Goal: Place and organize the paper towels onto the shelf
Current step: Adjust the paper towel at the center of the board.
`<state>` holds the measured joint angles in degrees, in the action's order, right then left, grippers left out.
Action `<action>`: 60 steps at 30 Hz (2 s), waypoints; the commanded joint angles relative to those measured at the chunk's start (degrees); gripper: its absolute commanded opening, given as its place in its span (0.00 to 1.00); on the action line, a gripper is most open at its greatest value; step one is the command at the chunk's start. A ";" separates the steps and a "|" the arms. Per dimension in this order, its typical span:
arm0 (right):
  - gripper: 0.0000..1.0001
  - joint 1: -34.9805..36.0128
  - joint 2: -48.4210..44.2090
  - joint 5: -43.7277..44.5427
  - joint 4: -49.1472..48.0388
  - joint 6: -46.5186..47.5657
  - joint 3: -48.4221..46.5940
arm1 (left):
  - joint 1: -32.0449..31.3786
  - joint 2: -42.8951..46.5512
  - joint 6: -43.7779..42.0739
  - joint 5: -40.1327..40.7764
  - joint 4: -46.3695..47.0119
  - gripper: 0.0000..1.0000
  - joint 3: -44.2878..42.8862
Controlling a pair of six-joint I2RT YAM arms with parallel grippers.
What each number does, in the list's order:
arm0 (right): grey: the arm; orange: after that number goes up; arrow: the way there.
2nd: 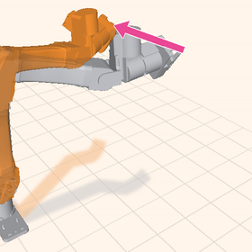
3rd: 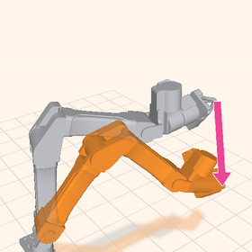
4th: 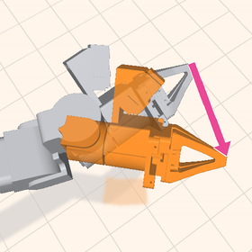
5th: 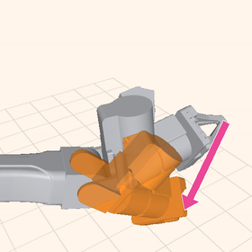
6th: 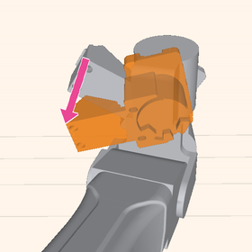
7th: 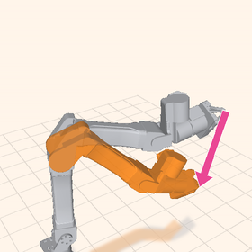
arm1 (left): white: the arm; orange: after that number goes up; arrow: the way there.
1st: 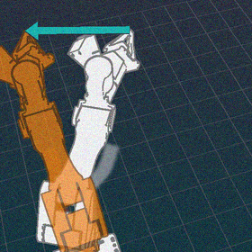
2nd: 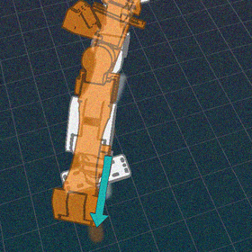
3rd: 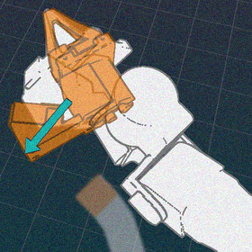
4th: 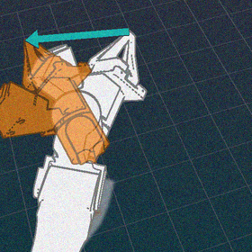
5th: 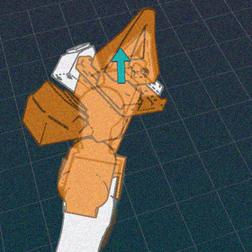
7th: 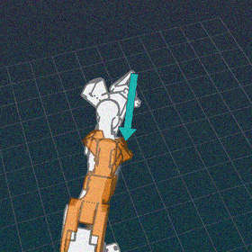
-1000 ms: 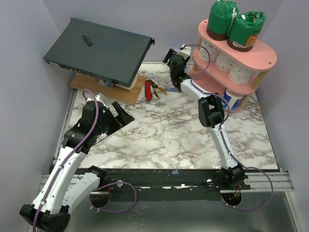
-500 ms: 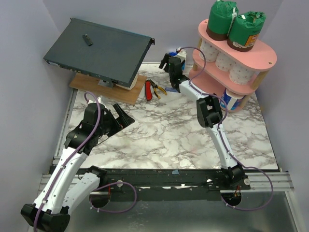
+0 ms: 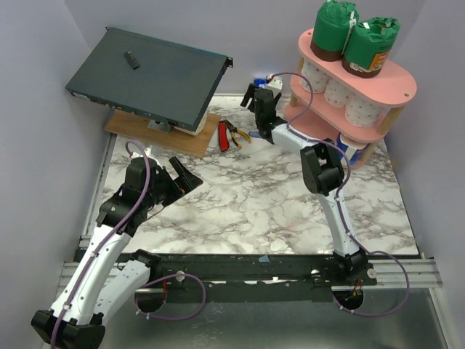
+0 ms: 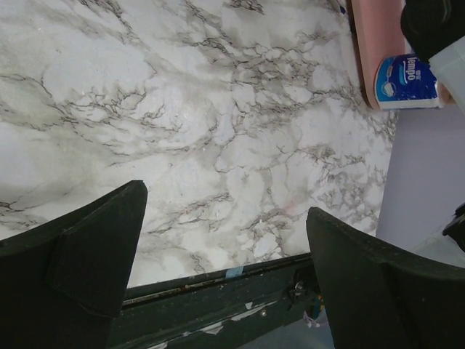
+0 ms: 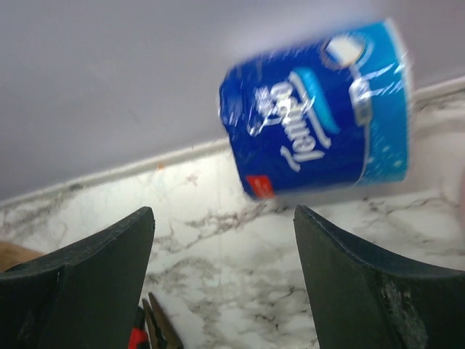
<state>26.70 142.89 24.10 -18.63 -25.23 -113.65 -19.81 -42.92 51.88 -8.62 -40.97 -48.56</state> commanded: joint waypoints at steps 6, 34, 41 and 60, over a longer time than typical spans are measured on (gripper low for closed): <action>0.83 -4.41 -0.37 8.48 0.70 2.72 -4.27 | 0.48 2.74 -0.08 0.06 0.31 0.96 2.40; 0.84 -4.60 11.69 -1.06 2.52 2.89 -15.77 | 0.57 0.97 0.62 1.14 1.61 0.96 4.60; 0.84 -2.81 12.94 -6.24 5.07 1.17 -18.61 | 0.57 1.21 0.63 0.89 1.68 0.96 4.96; 0.85 0.81 -4.14 -8.41 -2.71 -6.19 3.06 | 0.57 3.41 0.52 0.71 1.00 0.96 4.96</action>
<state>28.21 147.11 16.71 -16.36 -27.22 -116.11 -19.57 -40.88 52.34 -8.29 -39.97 -43.57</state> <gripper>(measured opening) 0.845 0.961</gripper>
